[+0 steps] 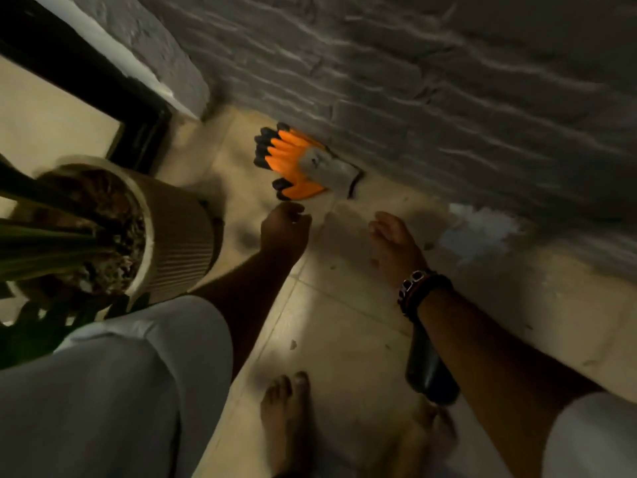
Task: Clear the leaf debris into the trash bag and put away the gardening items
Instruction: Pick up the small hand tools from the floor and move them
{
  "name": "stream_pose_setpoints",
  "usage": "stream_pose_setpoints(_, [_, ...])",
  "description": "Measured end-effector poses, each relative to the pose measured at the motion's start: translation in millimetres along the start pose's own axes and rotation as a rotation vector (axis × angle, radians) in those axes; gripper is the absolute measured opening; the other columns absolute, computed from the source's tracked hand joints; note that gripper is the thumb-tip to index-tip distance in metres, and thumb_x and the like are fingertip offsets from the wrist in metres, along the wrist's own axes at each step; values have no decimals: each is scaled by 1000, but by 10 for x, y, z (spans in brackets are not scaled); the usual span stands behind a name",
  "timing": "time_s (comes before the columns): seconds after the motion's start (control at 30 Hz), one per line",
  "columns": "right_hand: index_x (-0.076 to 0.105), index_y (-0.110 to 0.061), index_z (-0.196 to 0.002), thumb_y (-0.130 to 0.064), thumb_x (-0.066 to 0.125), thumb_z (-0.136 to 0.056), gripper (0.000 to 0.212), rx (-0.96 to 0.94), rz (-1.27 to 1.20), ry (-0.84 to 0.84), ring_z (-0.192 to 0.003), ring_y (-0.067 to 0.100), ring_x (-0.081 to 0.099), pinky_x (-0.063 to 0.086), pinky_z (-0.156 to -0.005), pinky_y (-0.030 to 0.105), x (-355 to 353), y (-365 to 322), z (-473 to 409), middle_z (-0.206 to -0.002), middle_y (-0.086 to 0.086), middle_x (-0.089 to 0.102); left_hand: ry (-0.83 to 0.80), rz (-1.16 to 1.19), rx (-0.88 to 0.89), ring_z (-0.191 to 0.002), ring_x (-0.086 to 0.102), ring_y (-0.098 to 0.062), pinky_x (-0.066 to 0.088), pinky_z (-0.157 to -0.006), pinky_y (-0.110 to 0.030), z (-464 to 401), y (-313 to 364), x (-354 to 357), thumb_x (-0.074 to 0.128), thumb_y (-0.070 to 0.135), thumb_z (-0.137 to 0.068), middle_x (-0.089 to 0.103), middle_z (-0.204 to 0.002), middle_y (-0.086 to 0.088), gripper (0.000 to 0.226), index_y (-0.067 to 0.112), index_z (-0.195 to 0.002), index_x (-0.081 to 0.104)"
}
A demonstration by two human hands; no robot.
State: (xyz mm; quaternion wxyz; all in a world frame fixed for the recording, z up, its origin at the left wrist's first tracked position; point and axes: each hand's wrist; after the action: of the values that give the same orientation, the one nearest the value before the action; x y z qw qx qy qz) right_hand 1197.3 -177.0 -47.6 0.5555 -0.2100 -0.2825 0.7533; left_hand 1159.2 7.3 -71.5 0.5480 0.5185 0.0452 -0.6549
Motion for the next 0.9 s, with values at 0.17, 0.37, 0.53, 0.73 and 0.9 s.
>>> stream_pose_setpoints(0.17, [43, -26, -138, -21, 50, -98, 41, 28, 37, -3, -120, 12, 47, 42, -107, 48, 97, 55, -15, -144, 0, 48, -24, 81, -129, -91, 64, -15, 56, -86, -31, 156, -120, 128, 67, 29, -90, 65, -103, 4, 24, 23, -113, 66])
stream_pose_setpoints(0.37, [44, -28, -139, -24, 50, -100, 40, 54, 85, -39, -116, 9, 46, 43, -95, 34, 321, 248, 42, -136, -7, 50, 2, 194, -192, -84, 61, -10, 46, -80, -22, 591, -477, 197, 66, 23, -92, 62, -93, 8, 23, 17, -114, 66])
stream_pose_setpoints(0.53, [45, -32, -136, -28, 54, -97, 40, 72, 104, -81, -118, 13, 50, 49, -94, 40, 563, 696, 157, -126, -12, 50, 58, 224, -256, -88, 64, -12, 52, -86, -27, 993, -1000, 185, 63, 25, -93, 69, -105, 2, 28, 17, -120, 64])
stream_pose_setpoints(0.73, [46, -35, -131, -25, 55, -96, 38, 126, 95, -143, -119, 13, 51, 44, -104, 51, 779, 1353, 438, -125, -11, 55, 86, 158, -387, -94, 67, -14, 54, -88, -30, 1614, -1742, 286, 62, 26, -93, 70, -112, 0, 31, 19, -124, 62])
stream_pose_setpoints(0.9, [45, -30, -135, -23, 52, -98, 39, 148, 126, -111, -117, 13, 51, 45, -103, 51, 844, 1747, 792, -124, -11, 53, 11, 194, -417, -91, 67, -13, 58, -87, -35, 2137, -2040, 457, 62, 29, -93, 70, -108, 2, 29, 22, -121, 64])
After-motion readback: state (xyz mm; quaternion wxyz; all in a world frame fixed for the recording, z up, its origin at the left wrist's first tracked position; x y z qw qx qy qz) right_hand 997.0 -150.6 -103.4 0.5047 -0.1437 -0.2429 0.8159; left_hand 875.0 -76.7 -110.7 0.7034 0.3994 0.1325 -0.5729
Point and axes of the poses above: each hand's wrist, its own z-axis away from the middle knuckle, its own x-axis out of the palm, y = z × x
